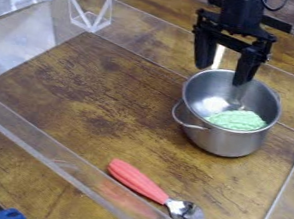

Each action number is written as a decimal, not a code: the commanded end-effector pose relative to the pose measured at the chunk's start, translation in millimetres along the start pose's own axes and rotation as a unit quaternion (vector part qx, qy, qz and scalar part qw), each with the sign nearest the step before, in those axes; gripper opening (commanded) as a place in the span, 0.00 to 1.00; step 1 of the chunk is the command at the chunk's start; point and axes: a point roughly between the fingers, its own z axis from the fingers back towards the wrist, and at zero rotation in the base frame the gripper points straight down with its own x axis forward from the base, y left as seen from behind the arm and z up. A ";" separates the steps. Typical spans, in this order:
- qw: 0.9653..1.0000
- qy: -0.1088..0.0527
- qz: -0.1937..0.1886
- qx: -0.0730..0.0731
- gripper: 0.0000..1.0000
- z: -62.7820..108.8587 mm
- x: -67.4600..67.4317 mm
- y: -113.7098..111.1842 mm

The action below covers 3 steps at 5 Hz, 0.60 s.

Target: Put the green object in the silver pot

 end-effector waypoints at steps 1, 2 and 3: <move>1.000 -0.026 0.000 -0.004 1.00 14.5 11.0 -7.4; 1.000 -0.005 0.008 -0.010 1.00 0.9 12.0 -13.9; 1.000 0.008 0.016 -0.012 0.00 -6.2 12.5 -17.0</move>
